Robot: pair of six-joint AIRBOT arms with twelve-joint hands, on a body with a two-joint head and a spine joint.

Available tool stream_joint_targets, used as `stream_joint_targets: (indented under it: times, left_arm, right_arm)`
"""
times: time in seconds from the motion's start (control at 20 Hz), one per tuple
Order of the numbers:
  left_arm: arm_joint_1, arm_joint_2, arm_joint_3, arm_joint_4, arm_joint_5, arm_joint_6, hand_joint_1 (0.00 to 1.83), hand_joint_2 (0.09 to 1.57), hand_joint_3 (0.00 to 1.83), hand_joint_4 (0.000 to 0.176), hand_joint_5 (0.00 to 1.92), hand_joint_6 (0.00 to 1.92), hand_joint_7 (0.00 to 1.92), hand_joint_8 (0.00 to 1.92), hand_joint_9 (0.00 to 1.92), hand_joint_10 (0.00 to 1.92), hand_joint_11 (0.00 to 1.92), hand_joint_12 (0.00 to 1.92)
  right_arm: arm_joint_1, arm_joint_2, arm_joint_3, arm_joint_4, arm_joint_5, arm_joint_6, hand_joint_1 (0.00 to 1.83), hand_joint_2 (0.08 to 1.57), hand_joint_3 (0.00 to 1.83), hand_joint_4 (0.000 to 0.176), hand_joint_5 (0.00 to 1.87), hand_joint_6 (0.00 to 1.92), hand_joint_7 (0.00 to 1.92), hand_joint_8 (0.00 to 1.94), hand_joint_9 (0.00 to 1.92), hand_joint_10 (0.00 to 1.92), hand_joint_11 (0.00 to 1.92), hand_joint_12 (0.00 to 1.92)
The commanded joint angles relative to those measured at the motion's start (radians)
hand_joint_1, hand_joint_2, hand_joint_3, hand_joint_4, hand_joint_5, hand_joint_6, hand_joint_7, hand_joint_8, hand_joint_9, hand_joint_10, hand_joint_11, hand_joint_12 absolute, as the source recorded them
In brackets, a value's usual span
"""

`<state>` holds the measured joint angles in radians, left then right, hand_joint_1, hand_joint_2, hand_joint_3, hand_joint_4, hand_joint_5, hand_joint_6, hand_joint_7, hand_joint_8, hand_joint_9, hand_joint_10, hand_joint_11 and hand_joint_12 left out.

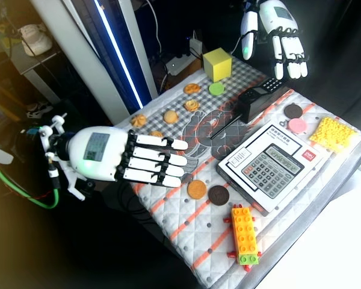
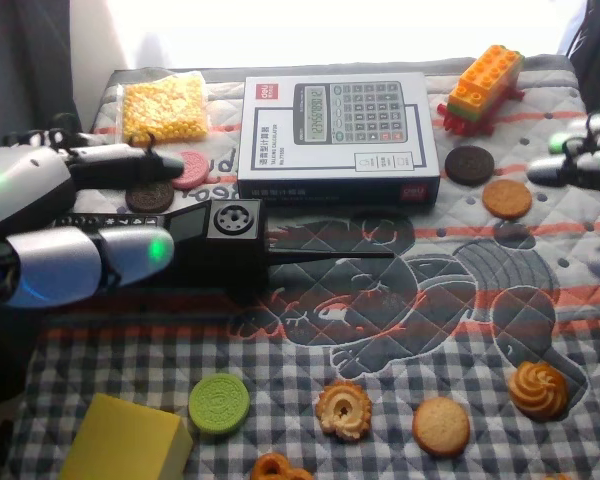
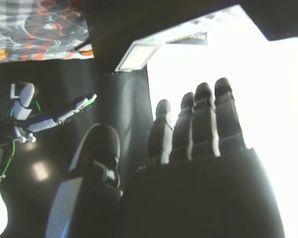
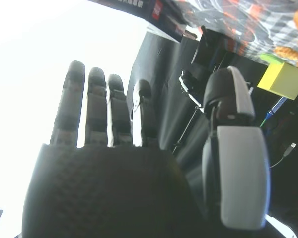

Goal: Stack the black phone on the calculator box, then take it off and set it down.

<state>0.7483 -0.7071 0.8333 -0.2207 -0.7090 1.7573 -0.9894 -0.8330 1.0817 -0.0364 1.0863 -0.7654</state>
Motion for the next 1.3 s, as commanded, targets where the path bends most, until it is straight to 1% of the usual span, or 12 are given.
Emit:
stream_joint_targets:
  times: [0.0,0.1,0.15,0.25,0.35,0.45,0.55,0.65,0.85,1.0,1.05,1.25]
  left_arm:
    - [-0.02,-0.004,0.009,0.008,-0.107,-0.003,0.38,1.22,0.0,0.085,0.39,0.0,0.53,0.01,0.57,0.1,0.0,1.29]
    - [-0.044,-0.027,0.039,0.009,-0.064,-0.002,0.46,1.17,0.0,0.093,0.33,0.0,0.49,0.0,0.55,0.06,0.0,1.28]
    - [-0.055,-0.042,0.057,0.003,-0.04,-0.001,0.52,1.15,0.0,0.072,0.3,0.0,0.46,0.0,0.53,0.04,0.0,1.3]
    - [-0.078,-0.07,0.094,-0.017,0.001,0.002,0.63,1.07,0.0,0.112,0.23,0.0,0.39,0.0,0.49,0.02,0.0,1.16]
    - [-0.099,-0.089,0.12,-0.044,0.04,0.034,0.67,0.99,0.0,0.118,0.16,0.0,0.3,0.0,0.36,0.0,0.0,1.11]
    - [-0.128,-0.115,0.134,-0.1,0.092,0.175,0.58,0.99,0.0,0.169,0.08,0.0,0.21,0.0,0.28,0.0,0.0,1.01]
    - [-0.144,-0.136,0.145,-0.117,0.135,0.236,0.61,0.96,0.0,0.174,0.08,0.0,0.21,0.0,0.28,0.0,0.0,0.95]
    - [-0.148,-0.142,0.152,-0.118,0.155,0.236,0.62,0.95,0.0,0.105,0.18,0.02,0.28,0.01,0.33,0.01,0.0,0.91]
    - [-0.148,-0.147,0.168,-0.136,0.192,0.236,0.77,0.95,0.0,0.143,0.19,0.0,0.31,0.0,0.35,0.01,0.0,0.97]
    - [-0.149,-0.148,0.169,-0.136,0.194,0.236,0.97,1.08,0.0,0.0,0.65,0.08,0.63,0.09,0.63,0.14,0.02,1.16]
    - [-0.149,-0.152,0.173,-0.143,0.194,0.236,1.21,1.18,0.0,0.0,0.88,0.89,0.82,1.18,0.72,0.81,0.32,1.41]
    - [-0.144,-0.16,0.179,-0.171,0.185,0.236,1.24,1.15,0.0,0.0,0.95,0.86,0.88,1.37,0.8,1.27,0.63,1.57]
  right_arm:
    - [0.003,0.008,0.0,0.023,0.119,-0.001,0.21,1.35,0.0,0.07,0.45,0.0,0.43,0.0,0.36,0.0,0.21,0.41]
    - [0.003,0.007,-0.001,0.019,0.119,-0.001,0.22,1.34,0.0,0.089,0.45,0.0,0.43,0.0,0.36,0.0,0.25,0.33]
    - [0.003,0.005,-0.001,0.017,0.119,-0.001,0.27,1.34,0.0,0.096,0.45,0.0,0.43,0.0,0.36,0.0,0.24,0.31]
    - [-0.001,0.003,-0.001,0.015,0.119,-0.001,0.28,1.34,0.0,0.083,0.47,0.0,0.43,0.0,0.37,0.0,0.28,0.26]
    - [-0.001,0.003,-0.001,0.014,0.119,0.0,0.3,1.34,0.0,0.08,0.47,0.0,0.43,0.0,0.38,0.0,0.29,0.26]
    - [-0.001,0.003,0.0,0.011,0.119,0.0,0.36,1.34,0.0,0.064,0.49,0.01,0.46,0.01,0.42,0.01,0.35,0.28]
    - [-0.001,0.002,0.0,0.009,0.119,0.0,0.31,1.35,0.0,0.07,0.51,0.01,0.48,0.01,0.45,0.01,0.38,0.28]
    - [-0.001,0.002,0.0,0.007,0.119,0.0,0.31,1.36,0.01,0.075,0.49,0.0,0.47,0.0,0.45,0.01,0.38,0.27]
    - [-0.001,0.001,0.0,0.006,0.119,0.0,0.32,1.36,0.0,0.077,0.49,0.0,0.47,0.0,0.47,0.01,0.42,0.28]
    - [-0.002,-0.001,0.0,0.005,0.119,0.0,0.33,1.37,0.0,0.071,0.48,0.0,0.48,0.0,0.5,0.01,0.44,0.29]
    - [-0.002,-0.001,0.0,0.005,0.119,0.0,0.34,1.37,0.0,0.063,0.48,0.0,0.48,0.0,0.5,0.01,0.44,0.28]
    - [-0.004,-0.001,-0.001,0.005,0.119,0.0,0.32,1.39,0.01,0.054,0.48,0.0,0.48,0.0,0.52,0.01,0.46,0.29]
